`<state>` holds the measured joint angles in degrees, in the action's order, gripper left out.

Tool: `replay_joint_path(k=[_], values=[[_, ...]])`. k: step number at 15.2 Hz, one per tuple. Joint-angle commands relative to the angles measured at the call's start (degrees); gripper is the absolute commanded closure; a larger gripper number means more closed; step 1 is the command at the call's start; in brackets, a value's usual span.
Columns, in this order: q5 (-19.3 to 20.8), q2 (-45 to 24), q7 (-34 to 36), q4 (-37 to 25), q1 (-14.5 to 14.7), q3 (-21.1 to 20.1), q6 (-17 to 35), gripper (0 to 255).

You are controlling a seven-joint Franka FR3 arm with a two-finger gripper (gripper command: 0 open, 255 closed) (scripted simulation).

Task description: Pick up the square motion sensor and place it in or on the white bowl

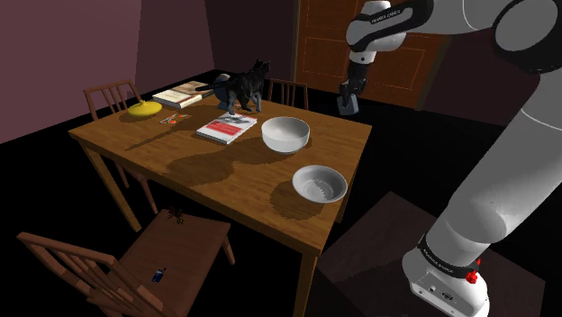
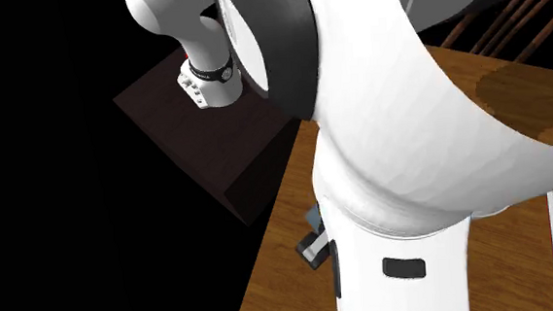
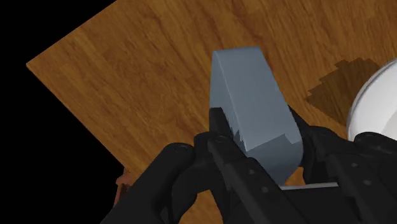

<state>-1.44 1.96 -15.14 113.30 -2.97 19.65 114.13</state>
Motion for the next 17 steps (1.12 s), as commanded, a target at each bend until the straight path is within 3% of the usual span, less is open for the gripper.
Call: replay_joint_path(k=[1, 9, 17], values=[[1.48, 3.95, 2.87, 4.37, 1.01, -1.21, 0.71, 255], [4.24, 17.03, 13.86, 17.67, 3.88, -7.73, 1.26, 255], [2.83, 27.57, 24.40, 26.96, 7.19, -15.63, -0.09, 255]])
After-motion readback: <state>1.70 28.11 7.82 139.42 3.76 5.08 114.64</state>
